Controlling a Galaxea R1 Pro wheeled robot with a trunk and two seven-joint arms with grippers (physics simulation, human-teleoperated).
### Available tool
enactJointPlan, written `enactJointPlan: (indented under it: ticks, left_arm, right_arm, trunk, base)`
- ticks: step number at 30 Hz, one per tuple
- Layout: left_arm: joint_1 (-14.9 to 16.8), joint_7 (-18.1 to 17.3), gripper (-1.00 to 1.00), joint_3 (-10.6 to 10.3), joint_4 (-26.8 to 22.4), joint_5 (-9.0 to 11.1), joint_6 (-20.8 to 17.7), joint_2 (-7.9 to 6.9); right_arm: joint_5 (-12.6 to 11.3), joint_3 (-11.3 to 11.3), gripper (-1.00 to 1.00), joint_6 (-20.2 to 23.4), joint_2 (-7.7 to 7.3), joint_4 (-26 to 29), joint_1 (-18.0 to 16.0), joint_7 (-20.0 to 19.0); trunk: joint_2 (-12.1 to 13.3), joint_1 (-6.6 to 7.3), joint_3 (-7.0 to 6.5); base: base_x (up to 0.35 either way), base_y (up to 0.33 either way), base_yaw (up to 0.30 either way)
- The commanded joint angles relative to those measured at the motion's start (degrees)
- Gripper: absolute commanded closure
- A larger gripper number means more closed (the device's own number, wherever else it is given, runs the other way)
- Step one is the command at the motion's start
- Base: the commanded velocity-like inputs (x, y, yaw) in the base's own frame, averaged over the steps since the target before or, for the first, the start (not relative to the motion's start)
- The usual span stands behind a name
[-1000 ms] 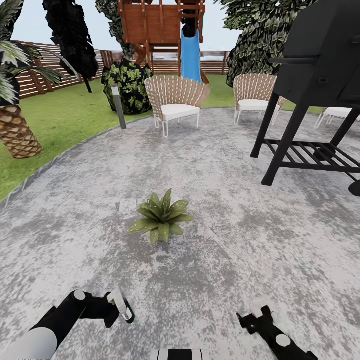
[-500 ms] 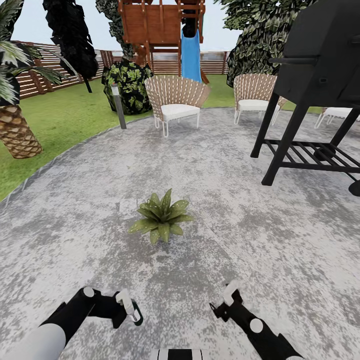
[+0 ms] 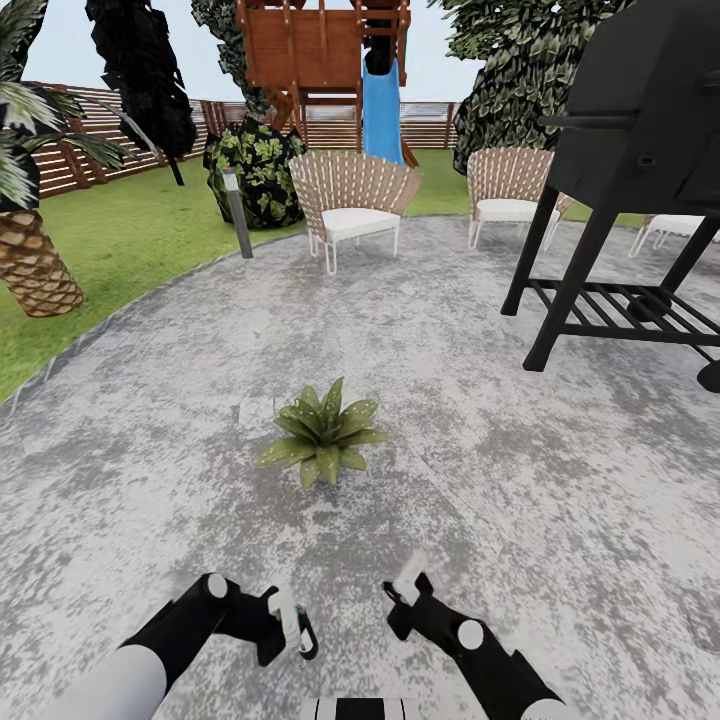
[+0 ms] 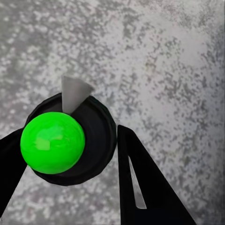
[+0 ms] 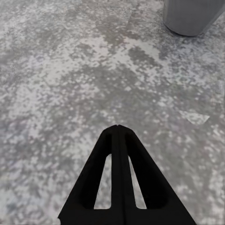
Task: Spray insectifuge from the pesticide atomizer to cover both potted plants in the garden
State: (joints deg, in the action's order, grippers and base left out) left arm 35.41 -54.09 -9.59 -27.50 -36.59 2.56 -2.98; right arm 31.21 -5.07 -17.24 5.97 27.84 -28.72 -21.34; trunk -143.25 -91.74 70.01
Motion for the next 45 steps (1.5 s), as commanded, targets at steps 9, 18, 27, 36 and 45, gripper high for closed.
enactJointPlan:
  ticks: [9,18,27,36,45]
  left_arm:
    - [-0.8,7.0,1.00,-0.1,-0.1,-0.2,1.0,0.15]
    - [-0.6,10.6,1.00,-0.2,0.0,-0.4,0.9,1.11]
    - [-0.6,10.6,1.00,-0.5,0.0,-0.7,0.7,0.58]
    - [-0.7,10.7,1.00,-0.3,0.0,-6.9,0.4,0.62]
    - [-0.1,10.7,1.00,-0.3,0.0,-9.3,0.1,0.73]
  right_arm:
    - [0.5,-5.4,1.00,-0.3,2.15,0.0,-0.1,0.0]
    - [0.5,-7.3,1.00,-0.3,3.55,0.0,-0.1,0.0]
    - [0.5,-8.5,1.00,-0.3,4.03,0.0,-0.1,-0.1]
    - [0.4,-8.6,1.00,-0.3,4.03,0.0,-0.1,-0.1]
    - [0.5,-9.2,1.00,-0.2,4.03,2.7,-0.1,-8.2]
  trunk:
    - [0.0,0.01,0.04]
    - [0.0,0.01,0.04]
    - [0.0,0.01,0.04]
    - [0.0,0.01,0.04]
    - [0.0,0.01,0.04]
  base:
    - [0.000,0.000,0.000]
    - [0.000,0.000,0.000]
    - [0.000,0.000,0.000]
    - [0.000,0.000,0.000]
    - [0.000,0.000,0.000]
